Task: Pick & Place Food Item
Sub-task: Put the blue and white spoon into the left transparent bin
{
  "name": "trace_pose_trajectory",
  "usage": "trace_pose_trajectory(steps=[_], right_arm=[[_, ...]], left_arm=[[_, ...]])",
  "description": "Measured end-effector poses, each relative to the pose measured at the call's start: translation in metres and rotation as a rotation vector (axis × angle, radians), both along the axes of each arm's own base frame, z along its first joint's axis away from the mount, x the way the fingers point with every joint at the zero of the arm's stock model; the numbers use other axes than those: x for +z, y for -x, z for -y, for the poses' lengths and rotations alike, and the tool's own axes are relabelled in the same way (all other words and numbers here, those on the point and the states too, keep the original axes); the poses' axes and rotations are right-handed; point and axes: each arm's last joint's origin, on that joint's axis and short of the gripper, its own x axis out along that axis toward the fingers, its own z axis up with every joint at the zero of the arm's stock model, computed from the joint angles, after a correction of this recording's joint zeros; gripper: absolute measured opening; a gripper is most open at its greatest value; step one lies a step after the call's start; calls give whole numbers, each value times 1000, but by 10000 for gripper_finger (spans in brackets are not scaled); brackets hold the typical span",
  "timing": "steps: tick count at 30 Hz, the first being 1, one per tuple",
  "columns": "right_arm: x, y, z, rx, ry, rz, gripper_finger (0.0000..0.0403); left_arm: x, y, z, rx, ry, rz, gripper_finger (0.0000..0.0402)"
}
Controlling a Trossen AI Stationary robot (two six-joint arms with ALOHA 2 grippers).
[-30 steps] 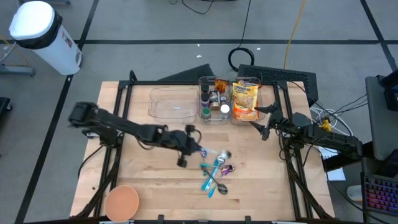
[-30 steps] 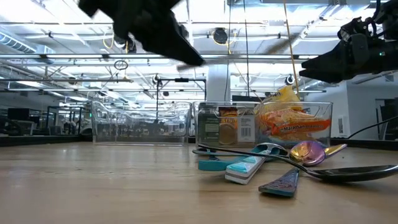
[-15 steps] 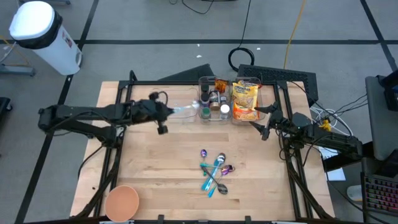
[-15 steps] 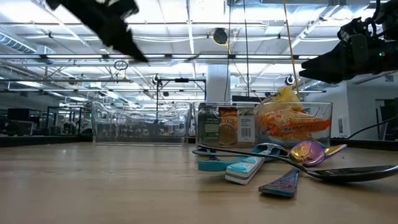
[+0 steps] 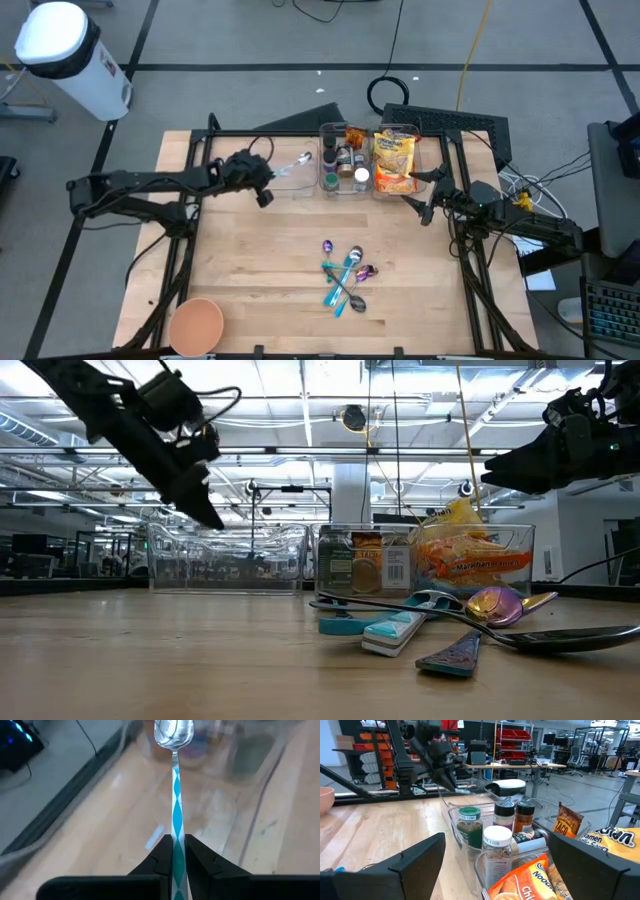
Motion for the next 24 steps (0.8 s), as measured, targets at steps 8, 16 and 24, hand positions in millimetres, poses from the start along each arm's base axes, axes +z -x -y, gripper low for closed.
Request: trace_pose_trajectory(steps=[8,16,24], right_arm=[[0,0,0,0,0,0,348],[0,0,0,0,0,0,348],[0,0,0,0,0,0,348]], left_arm=[[-29,-11,-11,55,68,-77,29],[-39,-19,-16,84,100,-60,37],[-37,-20,-17,86,83,-37,40]])
